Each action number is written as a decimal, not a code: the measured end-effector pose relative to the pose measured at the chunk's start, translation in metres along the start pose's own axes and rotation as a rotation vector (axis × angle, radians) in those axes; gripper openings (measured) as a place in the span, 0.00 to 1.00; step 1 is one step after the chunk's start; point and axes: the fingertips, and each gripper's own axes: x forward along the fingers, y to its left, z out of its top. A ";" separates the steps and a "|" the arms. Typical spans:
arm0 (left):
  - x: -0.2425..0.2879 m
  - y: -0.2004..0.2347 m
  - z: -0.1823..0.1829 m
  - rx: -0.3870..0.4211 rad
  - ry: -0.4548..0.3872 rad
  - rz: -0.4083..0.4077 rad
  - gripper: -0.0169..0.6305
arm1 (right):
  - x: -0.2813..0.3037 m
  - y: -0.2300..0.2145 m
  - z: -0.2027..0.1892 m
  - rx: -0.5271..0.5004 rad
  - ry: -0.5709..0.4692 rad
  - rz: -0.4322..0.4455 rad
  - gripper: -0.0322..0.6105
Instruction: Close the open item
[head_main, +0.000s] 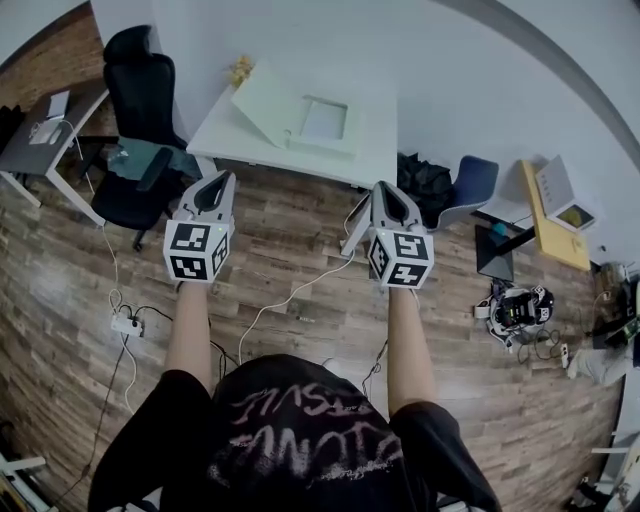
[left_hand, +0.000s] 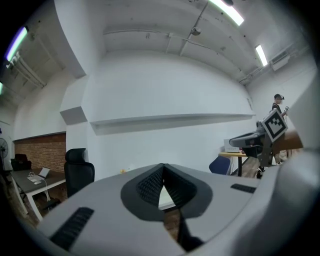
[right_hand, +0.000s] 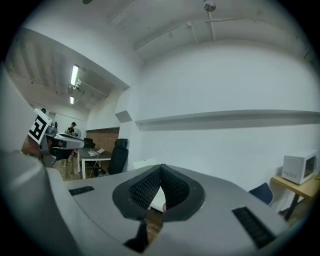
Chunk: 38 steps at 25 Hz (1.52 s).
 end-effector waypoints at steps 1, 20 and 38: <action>-0.001 0.003 -0.001 0.001 -0.001 -0.004 0.02 | 0.001 0.003 0.000 0.001 -0.001 -0.003 0.07; 0.014 0.048 -0.029 -0.010 0.015 -0.062 0.02 | 0.035 0.034 -0.010 0.003 0.015 -0.056 0.07; 0.147 0.072 -0.049 -0.017 0.079 -0.026 0.02 | 0.165 -0.040 -0.039 0.043 0.047 -0.008 0.07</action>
